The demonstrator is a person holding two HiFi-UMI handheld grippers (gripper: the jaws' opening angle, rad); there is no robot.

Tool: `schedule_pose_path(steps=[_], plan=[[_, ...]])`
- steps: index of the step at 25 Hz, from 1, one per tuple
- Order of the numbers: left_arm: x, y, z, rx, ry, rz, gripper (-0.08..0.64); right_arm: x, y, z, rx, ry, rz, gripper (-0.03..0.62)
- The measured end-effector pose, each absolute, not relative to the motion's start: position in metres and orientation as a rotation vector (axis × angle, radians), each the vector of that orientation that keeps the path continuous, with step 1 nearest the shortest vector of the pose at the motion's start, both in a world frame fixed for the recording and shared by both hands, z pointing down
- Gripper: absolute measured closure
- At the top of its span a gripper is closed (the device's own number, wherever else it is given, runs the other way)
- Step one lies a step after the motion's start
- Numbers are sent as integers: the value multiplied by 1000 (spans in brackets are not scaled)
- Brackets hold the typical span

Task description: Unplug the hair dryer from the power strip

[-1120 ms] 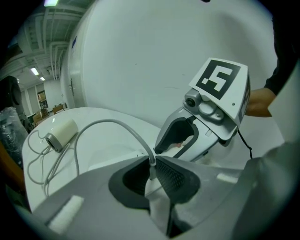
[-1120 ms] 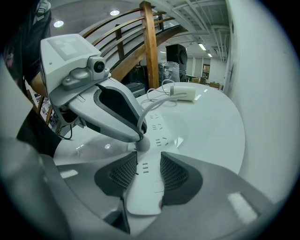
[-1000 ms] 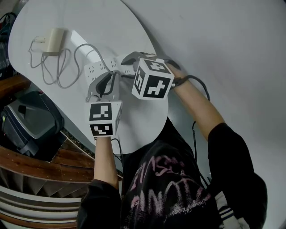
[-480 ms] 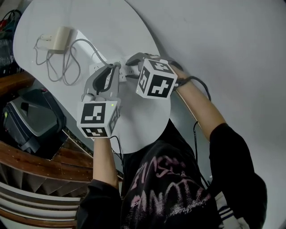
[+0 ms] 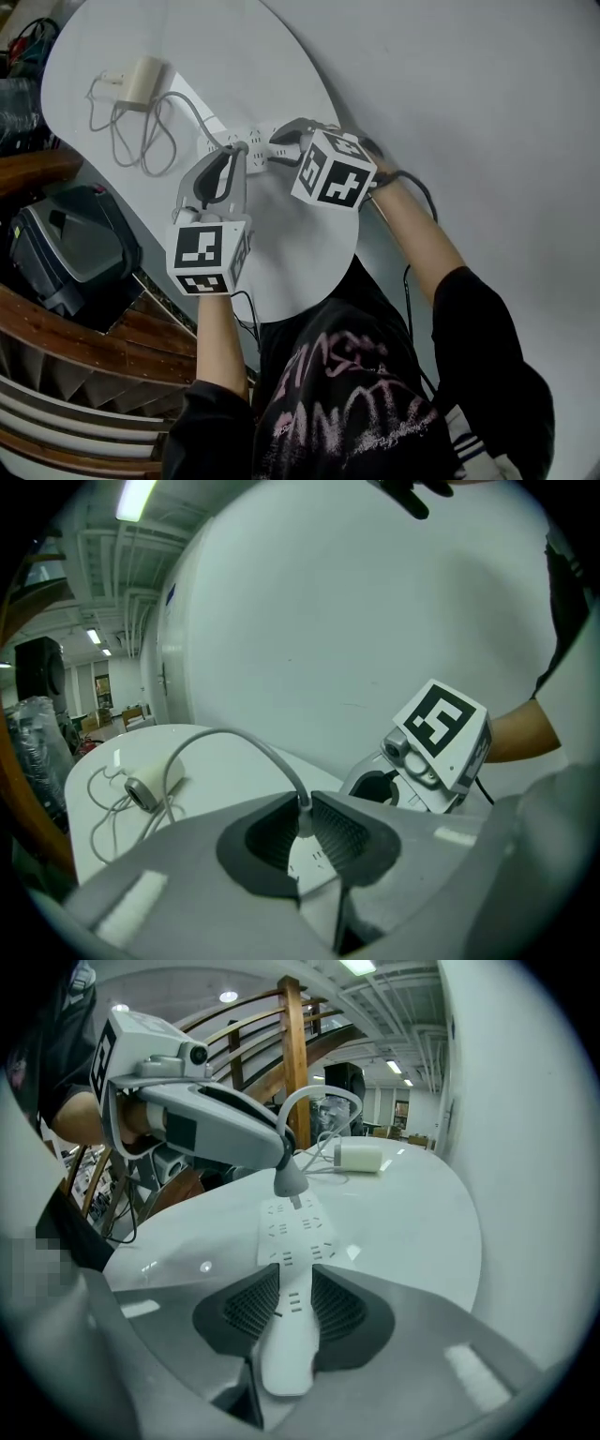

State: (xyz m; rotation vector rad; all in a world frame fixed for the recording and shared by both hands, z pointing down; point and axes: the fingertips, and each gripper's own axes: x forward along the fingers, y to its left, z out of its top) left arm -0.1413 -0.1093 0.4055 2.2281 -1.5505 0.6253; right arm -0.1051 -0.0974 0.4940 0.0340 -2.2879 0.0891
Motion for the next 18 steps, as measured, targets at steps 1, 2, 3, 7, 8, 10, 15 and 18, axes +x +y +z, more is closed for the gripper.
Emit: schedule_pose_path(steps=[1,2,3,7,8,10,15,18], plan=[[-143,-107,403,2219,-1562,612,503,-106,-96,490,46,-2310,104,461],[-146,-105,401,2209,-1574,600,503,-106,-95,486,61,-2329,110,462],[-149,-103,400,2203,-1588,591,503,-106,-94,483,78,-2345,106,471],[-155,-96,397,2188,-1608,572,503,-106,-93,468,156,-2406,74,506],[-155,-94,396,2186,-1610,570,503,-105,-93,464,173,-2420,72,513],[-154,-91,394,2182,-1616,568,503,-105,-92,456,209,-2447,76,531],[-156,-84,389,2174,-1650,560,503,-104,-91,438,282,-2499,88,546],[-158,-80,384,2160,-1673,532,503,-104,-92,425,340,-2526,69,569]])
